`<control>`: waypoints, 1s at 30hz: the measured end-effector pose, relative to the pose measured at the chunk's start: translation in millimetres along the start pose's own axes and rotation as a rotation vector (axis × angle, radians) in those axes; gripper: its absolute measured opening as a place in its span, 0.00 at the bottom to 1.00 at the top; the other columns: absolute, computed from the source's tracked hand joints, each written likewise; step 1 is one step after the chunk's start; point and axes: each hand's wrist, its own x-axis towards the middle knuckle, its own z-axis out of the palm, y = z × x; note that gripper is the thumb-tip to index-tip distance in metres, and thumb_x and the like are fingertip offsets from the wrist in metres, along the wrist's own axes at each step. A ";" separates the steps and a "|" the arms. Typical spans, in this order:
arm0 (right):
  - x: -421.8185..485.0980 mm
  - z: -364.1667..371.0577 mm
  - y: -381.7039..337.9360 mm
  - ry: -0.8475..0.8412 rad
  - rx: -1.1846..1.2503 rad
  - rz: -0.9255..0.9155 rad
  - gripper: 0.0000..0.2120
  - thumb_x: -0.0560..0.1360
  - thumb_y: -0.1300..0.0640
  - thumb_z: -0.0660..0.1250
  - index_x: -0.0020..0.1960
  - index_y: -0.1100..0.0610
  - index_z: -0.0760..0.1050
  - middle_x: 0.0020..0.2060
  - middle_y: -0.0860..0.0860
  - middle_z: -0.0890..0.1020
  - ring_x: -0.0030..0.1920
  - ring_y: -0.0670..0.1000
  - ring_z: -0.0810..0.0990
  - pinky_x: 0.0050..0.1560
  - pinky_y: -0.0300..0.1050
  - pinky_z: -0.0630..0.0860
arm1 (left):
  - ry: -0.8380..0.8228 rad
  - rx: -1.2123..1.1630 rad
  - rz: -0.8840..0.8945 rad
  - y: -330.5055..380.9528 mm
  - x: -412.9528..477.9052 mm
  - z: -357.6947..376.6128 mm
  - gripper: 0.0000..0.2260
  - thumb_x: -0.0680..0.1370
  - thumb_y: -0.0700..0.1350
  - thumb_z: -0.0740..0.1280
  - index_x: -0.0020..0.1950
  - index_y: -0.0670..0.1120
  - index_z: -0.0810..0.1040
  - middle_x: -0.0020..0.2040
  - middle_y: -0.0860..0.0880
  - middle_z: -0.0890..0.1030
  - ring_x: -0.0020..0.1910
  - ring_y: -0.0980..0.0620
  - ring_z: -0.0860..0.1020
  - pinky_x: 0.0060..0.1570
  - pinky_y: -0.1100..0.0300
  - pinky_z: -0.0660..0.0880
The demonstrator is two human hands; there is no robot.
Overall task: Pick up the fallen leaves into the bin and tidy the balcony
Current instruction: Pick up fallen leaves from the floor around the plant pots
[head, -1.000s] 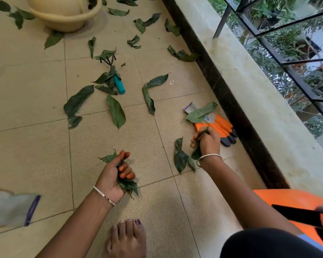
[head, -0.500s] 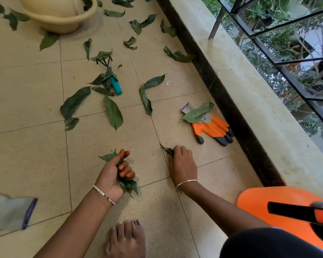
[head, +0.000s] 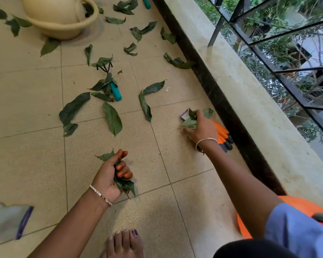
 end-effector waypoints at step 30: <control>-86.5 -117.8 -205.5 -0.299 1.355 0.566 0.10 0.79 0.55 0.67 0.44 0.56 0.67 0.28 0.52 0.66 0.21 0.49 0.68 0.22 0.40 0.69 | -0.013 -0.450 0.157 136.2 -79.1 30.2 0.13 0.78 0.53 0.63 0.38 0.47 0.73 0.29 0.52 0.64 0.24 0.55 0.62 0.25 0.62 0.63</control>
